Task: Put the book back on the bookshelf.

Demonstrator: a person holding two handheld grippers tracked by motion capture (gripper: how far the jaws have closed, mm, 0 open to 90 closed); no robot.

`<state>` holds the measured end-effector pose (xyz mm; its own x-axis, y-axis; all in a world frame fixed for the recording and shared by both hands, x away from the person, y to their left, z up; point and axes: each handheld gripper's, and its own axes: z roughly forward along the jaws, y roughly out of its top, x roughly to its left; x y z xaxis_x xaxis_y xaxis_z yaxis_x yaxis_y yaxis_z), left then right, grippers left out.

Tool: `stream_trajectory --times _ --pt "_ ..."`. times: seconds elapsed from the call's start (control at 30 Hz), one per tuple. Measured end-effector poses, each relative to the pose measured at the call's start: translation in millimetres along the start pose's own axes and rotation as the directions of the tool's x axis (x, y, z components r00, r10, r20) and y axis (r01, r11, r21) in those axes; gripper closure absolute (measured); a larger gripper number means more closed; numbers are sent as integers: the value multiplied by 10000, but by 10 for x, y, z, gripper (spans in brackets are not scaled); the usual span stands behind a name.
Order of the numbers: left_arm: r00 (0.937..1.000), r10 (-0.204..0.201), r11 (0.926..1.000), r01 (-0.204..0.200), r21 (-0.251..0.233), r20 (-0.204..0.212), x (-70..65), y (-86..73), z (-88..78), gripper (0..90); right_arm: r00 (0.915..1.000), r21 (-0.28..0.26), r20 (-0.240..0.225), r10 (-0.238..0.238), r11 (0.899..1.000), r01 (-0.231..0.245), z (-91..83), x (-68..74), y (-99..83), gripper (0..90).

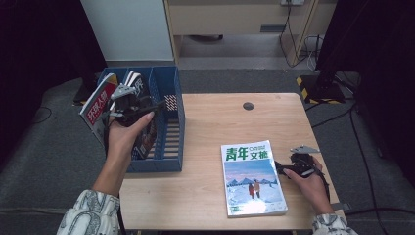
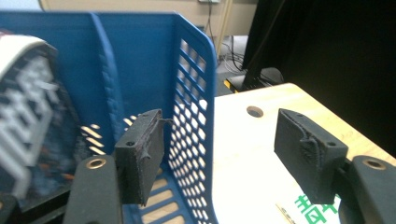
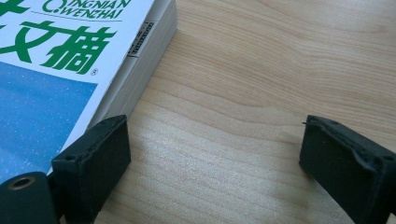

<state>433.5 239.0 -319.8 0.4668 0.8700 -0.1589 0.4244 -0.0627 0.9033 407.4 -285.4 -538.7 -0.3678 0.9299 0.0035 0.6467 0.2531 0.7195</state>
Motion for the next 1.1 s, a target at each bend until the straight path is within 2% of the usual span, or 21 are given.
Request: stream_trajectory --times 0.33,0.73,1.1 --pt "9989 112 9992 -130 386 464 -190 -231 277 294 10000 -1 -2 0 10000 0 0 1 0 88" --pt "9966 109 9956 -185 922 814 -312 -475 501 280 10000 -4 -1 47 10000 -47 0 4 0 88" --pt "9890 264 9909 -451 1268 1453 -585 -651 683 272 10000 -1 2 46 10000 -46 -1 4 -1 88"
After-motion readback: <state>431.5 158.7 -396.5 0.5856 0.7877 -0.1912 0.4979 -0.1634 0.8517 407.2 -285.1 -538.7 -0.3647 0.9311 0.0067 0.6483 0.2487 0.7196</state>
